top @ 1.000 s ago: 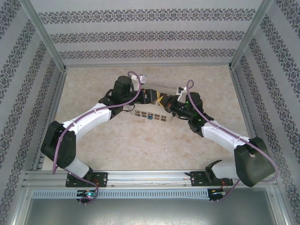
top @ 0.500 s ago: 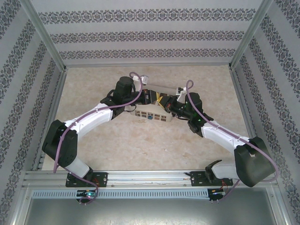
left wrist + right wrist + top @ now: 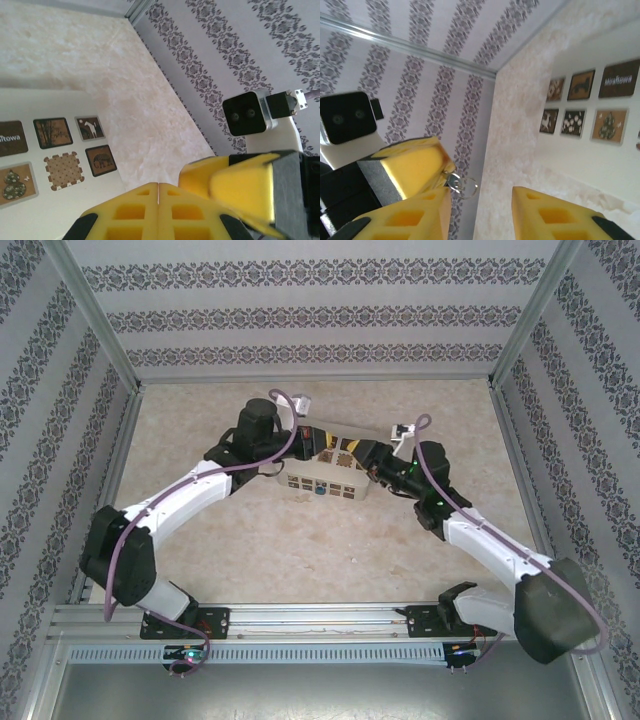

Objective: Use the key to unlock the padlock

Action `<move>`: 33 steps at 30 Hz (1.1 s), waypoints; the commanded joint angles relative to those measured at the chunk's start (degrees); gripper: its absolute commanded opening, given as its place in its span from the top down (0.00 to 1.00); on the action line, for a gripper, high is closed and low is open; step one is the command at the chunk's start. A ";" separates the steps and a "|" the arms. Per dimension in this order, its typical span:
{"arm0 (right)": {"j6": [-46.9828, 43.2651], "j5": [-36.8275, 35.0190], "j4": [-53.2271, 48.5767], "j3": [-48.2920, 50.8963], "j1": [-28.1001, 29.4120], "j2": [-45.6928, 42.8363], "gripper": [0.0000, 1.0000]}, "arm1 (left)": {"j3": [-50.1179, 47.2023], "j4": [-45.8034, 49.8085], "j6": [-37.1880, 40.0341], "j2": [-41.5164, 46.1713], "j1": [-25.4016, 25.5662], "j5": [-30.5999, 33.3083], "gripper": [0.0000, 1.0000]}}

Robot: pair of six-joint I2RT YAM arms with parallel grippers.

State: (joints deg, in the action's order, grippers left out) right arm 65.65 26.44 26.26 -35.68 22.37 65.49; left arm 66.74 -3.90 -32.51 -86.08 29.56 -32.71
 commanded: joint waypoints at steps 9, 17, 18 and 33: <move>-14.19 13.30 2.35 -4.35 -2.53 -7.26 0.56 | 5.30 7.44 10.62 7.46 -2.22 -6.04 1.00; -15.43 17.86 4.50 -10.50 1.76 -1.63 0.62 | 6.56 5.46 9.57 7.77 -2.22 -10.43 1.00; -15.42 17.86 4.50 -10.95 2.09 -0.95 0.63 | 6.42 5.16 9.33 7.69 -2.22 -10.49 1.00; -15.90 17.68 4.41 -13.89 4.78 5.23 0.68 | 4.98 2.23 6.97 7.03 -2.21 -10.58 1.00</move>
State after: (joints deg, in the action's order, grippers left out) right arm 50.96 42.98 28.77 -47.53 26.52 70.06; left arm 71.44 0.89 -24.67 -79.33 27.99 -42.02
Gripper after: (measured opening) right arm 0.326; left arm 0.040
